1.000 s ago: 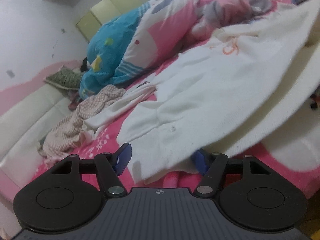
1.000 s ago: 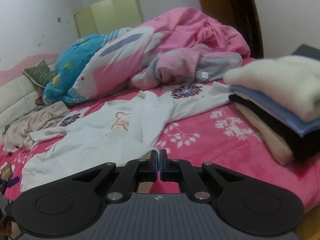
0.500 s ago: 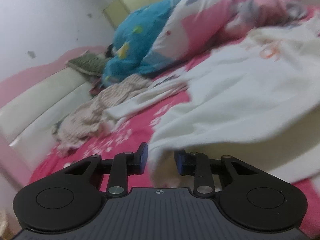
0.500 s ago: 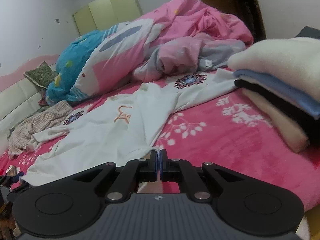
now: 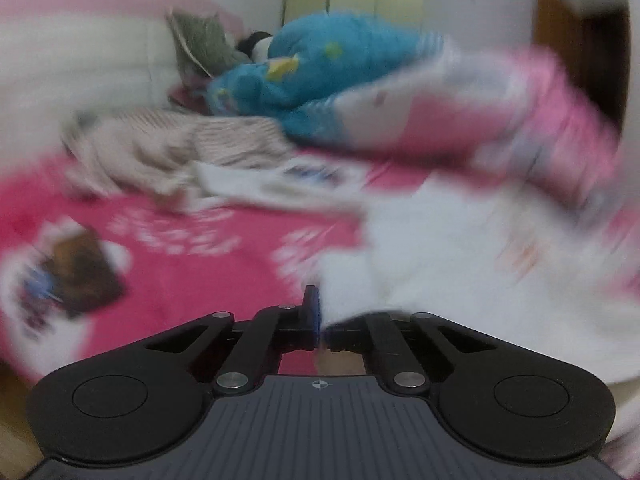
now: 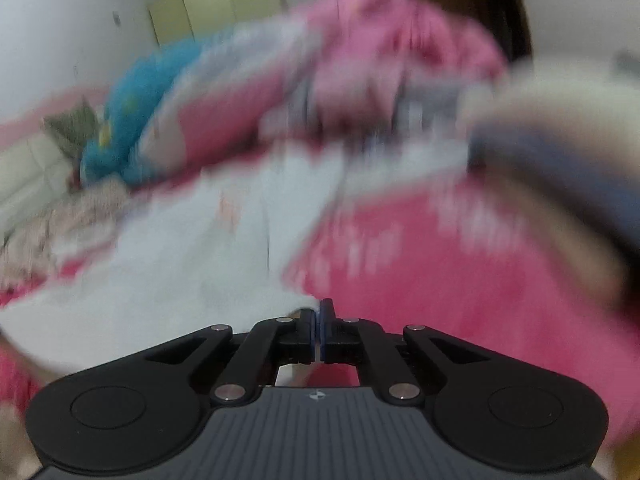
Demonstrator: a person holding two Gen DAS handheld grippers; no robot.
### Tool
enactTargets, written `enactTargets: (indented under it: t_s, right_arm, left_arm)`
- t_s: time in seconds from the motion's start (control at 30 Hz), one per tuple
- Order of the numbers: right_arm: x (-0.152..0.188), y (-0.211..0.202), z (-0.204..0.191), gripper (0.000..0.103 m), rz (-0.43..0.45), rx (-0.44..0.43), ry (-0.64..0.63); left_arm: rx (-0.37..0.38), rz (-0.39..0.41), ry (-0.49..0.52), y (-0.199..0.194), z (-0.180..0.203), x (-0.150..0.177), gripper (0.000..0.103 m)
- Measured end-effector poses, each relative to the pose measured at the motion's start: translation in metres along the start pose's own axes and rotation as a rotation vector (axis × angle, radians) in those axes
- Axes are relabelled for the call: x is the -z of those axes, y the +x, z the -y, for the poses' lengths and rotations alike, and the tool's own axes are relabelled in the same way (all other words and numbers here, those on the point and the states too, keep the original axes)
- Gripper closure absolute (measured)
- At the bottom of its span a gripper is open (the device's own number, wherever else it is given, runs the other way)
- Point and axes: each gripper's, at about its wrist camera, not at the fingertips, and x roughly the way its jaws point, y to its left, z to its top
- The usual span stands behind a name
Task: Fold clothes
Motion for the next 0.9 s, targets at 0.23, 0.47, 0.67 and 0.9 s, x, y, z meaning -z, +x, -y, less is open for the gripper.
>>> enactTargets:
  t_s: [0.23, 0.47, 0.67, 0.9]
  right_arm:
    - [-0.057, -0.061, 0.001, 0.102, 0.213, 0.017, -0.098]
    - [0.009, -0.05, 0.032, 0.102, 0.009, 0.075, -0.005]
    - [0.055, -0.043, 0.047, 0.101, -0.109, 0.101, 0.069]
    - [0.059, -0.038, 0.052, 0.099, -0.136, 0.089, 0.085]
  left_arm:
    - [0.289, -0.144, -0.363, -0.049, -0.021, 0.012, 0.102]
    - [0.033, -0.32, -0.16, -0.031, -0.016, 0.108, 0.099]
    - [-0.152, -0.148, 0.482, -0.043, 0.053, 0.136, 0.08]
    - [-0.272, 0.11, 1.199, -0.045, 0.107, 0.207, 0.062]
